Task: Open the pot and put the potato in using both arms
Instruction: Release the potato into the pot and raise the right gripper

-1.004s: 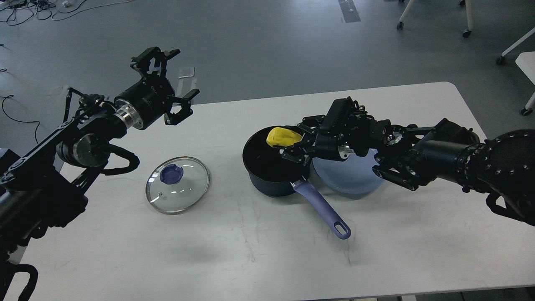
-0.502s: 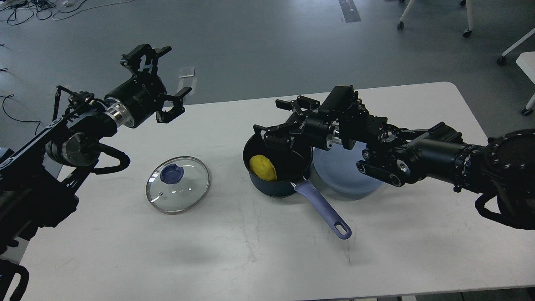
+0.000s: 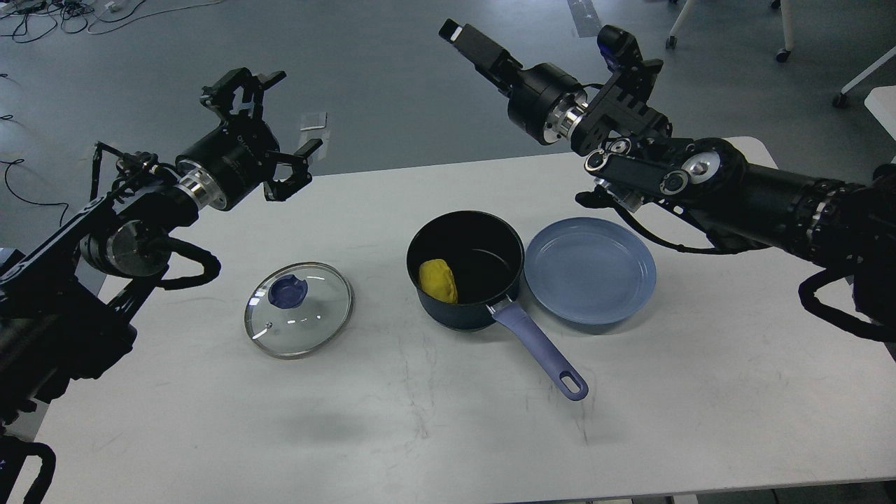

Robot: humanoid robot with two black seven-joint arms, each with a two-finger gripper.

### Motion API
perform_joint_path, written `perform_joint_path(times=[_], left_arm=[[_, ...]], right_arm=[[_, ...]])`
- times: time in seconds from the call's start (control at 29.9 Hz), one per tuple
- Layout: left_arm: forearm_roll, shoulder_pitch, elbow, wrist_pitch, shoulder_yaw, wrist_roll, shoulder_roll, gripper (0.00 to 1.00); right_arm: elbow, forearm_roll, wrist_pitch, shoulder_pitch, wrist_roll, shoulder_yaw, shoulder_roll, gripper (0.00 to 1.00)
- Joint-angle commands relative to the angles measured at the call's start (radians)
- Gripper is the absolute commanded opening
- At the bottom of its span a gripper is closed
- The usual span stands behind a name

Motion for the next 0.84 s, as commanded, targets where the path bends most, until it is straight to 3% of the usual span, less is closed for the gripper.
perform_joint_path(times=[0.0,0.13,0.37,0.6,0.8], left_arm=[[0.0,0.002,0.001,0.008,-0.004,-0.025,-0.021,1.0],[0.0,0.003,0.003,0.008,-0.004,-0.03,-0.04,1.0],[-0.006,0.022,0.0,0.002,-0.015,-0.029,-0.043,1.0],[-0.009,0.025,0.0,-0.005,-0.05,-0.019,-0.032,1.0],[-0.012,0.051,-0.002,-0.006,-0.076,-0.018,-0.037,1.0]], right_arm=[[0.009,0.113,0.141,-0.055,-0.042,0.149,-0.04,1.0],[0.01,0.154,0.233,-0.139,-0.14,0.282,-0.047,1.0],[0.055,0.197,0.287,-0.213,-0.216,0.361,-0.085,1.0],[0.055,0.206,0.296,-0.214,-0.249,0.364,-0.094,1.0],[0.048,0.215,0.273,-0.207,-0.235,0.348,-0.082,1.0]])
